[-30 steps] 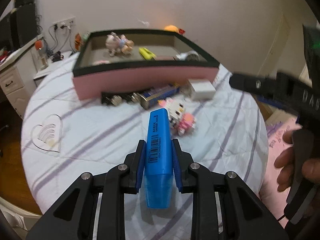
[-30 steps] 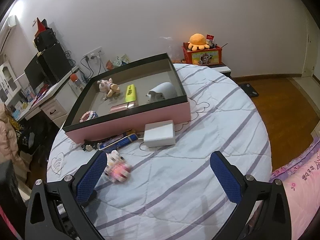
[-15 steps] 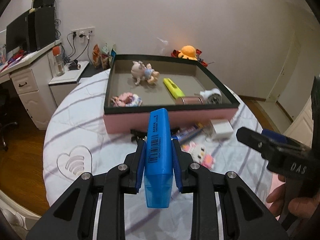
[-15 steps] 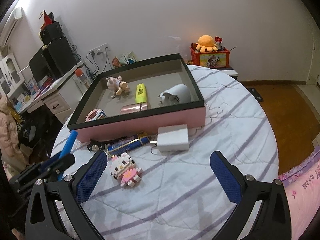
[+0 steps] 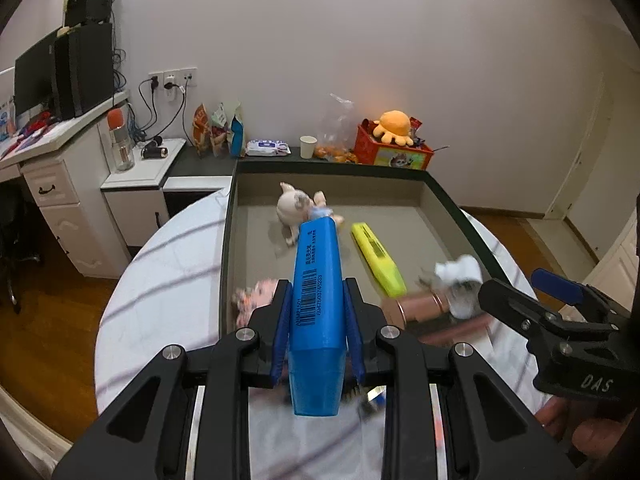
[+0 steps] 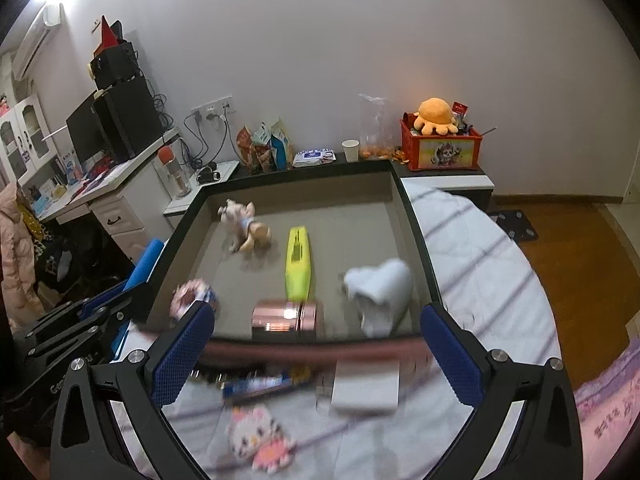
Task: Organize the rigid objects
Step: 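Carry the blue highlighter with the left gripper into the box and release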
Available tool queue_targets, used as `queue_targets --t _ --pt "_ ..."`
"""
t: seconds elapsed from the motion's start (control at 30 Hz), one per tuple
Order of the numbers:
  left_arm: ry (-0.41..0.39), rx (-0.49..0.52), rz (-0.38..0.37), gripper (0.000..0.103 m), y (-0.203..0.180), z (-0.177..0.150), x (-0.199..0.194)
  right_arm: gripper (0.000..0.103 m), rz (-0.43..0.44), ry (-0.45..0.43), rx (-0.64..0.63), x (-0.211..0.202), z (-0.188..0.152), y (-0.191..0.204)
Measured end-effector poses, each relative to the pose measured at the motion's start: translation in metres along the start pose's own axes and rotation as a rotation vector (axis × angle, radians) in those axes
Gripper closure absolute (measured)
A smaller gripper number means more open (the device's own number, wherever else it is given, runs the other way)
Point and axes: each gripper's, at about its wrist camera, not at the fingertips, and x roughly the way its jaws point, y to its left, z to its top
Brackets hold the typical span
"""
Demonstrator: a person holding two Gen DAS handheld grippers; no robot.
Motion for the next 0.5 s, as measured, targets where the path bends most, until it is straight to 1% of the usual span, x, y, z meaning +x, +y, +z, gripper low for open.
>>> queue_targets --t 0.1,0.27,0.43,0.5 --pt "0.035 -0.004 -0.001 0.078 0.003 0.011 0.027 0.000 -0.002 0.019 -0.013 0.019 0.013 -0.002" --pt "0.108 -0.004 0.001 0.078 0.003 0.018 0.071 0.000 0.000 0.044 -0.005 0.048 0.030 -0.010" --pt "0.167 0.007 -0.004 0.077 -0.004 0.015 0.096 0.000 -0.004 0.073 0.010 0.069 0.033 -0.019" --pt "0.188 0.004 0.010 0.077 -0.005 0.011 0.102 0.000 -0.003 0.085 0.012 0.074 0.032 -0.021"
